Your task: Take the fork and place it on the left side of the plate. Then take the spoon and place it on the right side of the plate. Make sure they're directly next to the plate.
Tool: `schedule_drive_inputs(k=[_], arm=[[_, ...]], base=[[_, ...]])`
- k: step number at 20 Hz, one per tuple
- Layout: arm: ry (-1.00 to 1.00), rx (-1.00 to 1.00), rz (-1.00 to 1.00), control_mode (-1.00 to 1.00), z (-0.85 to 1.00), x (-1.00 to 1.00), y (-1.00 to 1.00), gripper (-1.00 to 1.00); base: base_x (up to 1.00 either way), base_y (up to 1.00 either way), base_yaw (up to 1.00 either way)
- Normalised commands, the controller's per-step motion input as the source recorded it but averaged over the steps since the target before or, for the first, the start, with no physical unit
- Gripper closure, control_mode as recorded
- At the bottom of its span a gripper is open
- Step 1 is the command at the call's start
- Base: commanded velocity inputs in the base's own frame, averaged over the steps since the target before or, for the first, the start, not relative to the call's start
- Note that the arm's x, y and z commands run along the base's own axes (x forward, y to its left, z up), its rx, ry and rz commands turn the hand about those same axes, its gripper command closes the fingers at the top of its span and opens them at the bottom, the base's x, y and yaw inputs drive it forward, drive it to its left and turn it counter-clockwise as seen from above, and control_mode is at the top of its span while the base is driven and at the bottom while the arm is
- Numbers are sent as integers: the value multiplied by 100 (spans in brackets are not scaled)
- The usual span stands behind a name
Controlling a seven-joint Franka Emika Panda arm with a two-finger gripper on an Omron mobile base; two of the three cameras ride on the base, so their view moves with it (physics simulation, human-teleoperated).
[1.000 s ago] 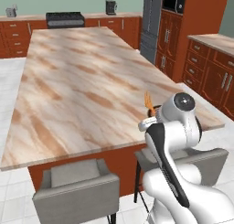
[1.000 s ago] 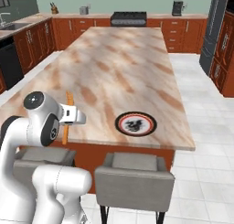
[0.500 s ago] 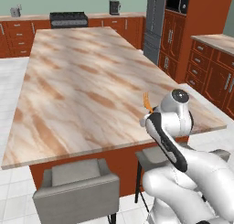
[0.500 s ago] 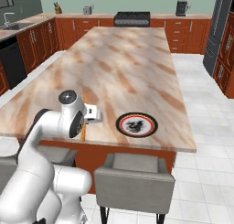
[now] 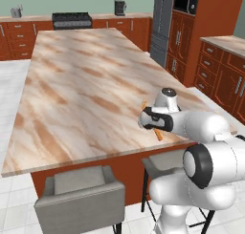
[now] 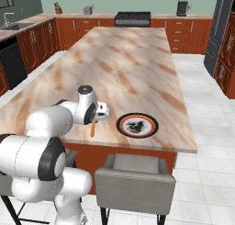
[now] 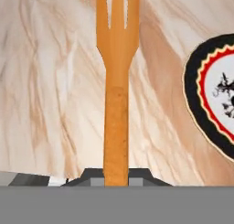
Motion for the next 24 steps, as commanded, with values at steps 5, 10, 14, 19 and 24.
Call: schedule_drive_inputs(k=[5, 10, 14, 19, 24], arm=[[12, -3, 0, -100, -57, 92, -18, 100], [12, -5, 0, -100, -57, 81, -13, 100], [12, -3, 0, -100, -48, 62, -1, 100], [8, -1, 0, -100, -43, 58, 0, 100], [3, -2, -1, -100, -19, 13, 9, -100]], base=[[0, 0, 0], [0, 0, 0], [0, 0, 0], [0, 0, 0], [0, 0, 0]])
